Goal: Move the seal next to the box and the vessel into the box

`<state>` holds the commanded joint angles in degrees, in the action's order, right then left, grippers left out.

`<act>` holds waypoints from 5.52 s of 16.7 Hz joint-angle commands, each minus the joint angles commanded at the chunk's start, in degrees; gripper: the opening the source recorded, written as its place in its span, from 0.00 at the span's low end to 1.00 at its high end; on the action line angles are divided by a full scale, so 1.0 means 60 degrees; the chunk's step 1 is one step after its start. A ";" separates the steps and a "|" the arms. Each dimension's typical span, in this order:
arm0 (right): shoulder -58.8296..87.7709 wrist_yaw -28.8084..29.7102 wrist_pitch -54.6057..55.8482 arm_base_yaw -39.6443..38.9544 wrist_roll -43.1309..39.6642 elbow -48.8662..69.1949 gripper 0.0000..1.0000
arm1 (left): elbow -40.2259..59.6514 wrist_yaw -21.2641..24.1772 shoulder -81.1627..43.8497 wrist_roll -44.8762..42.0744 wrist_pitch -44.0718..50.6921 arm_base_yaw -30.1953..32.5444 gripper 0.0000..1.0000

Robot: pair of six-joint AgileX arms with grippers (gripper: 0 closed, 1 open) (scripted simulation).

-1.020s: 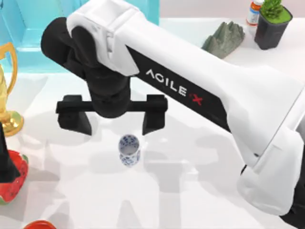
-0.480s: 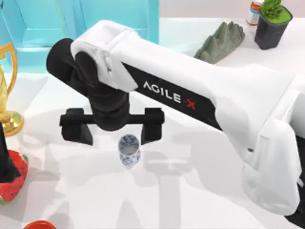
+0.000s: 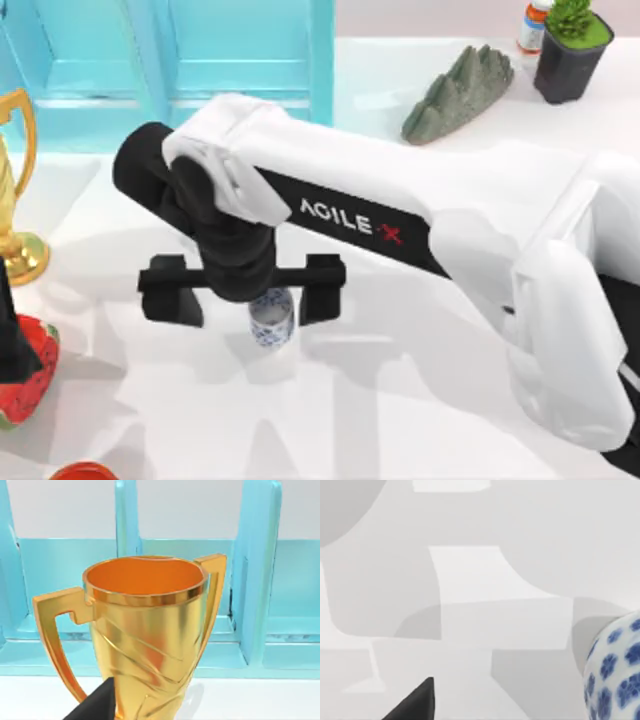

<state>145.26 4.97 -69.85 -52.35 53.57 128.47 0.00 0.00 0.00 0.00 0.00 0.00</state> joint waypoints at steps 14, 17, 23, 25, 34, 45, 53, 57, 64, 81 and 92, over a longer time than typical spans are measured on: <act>0.0000 0.0000 0.0000 0.0000 0.0000 0.0000 0.02 | 0.0000 0.0000 0.0000 0.0000 0.0000 0.0000 1.00; 0.0000 0.0000 0.0000 0.0000 0.0000 0.0000 0.00 | 0.0000 0.0000 0.0000 0.0000 0.0000 0.0000 1.00; 0.0007 -0.0004 0.0000 -0.0029 0.0014 -0.0002 0.00 | 0.0000 0.0000 0.0000 0.0000 0.0000 0.0000 1.00; -0.0144 -0.0012 -0.0030 0.0028 -0.0039 -0.0111 0.00 | 0.0000 0.0000 0.0000 0.0000 0.0000 0.0000 1.00; -0.3405 -0.0111 -0.0748 0.1131 -0.1174 -0.2501 0.00 | 0.0000 0.0000 0.0000 0.0000 0.0000 0.0000 1.00; -0.4772 -0.0038 -0.0332 0.2242 -0.1804 -0.3038 0.00 | 0.0000 0.0000 0.0000 0.0000 0.0000 0.0000 1.00; -0.7605 -0.1077 -0.0240 0.8629 -0.6830 -0.5907 0.00 | 0.0000 0.0000 0.0000 0.0000 0.0000 0.0000 1.00; -0.8546 -0.1513 -0.0228 1.1831 -1.0761 -0.7322 0.00 | 0.0000 0.0000 0.0000 0.0000 0.0000 0.0000 1.00; -0.9734 -0.1180 0.0121 1.4195 -1.4362 -1.0507 0.00 | 0.0000 0.0000 0.0000 0.0000 0.0000 0.0000 1.00; -1.1246 -0.1878 0.2107 1.5505 -1.5259 -1.2566 0.00 | 0.0000 0.0000 0.0000 0.0000 0.0000 0.0000 1.00; -0.9751 -0.1433 0.3486 1.4859 -1.4980 -1.3090 0.00 | 0.0000 0.0000 0.0000 0.0000 0.0000 0.0000 1.00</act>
<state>86.75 -3.63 -48.93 36.81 -36.31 49.94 0.00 0.00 0.00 0.00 0.00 0.00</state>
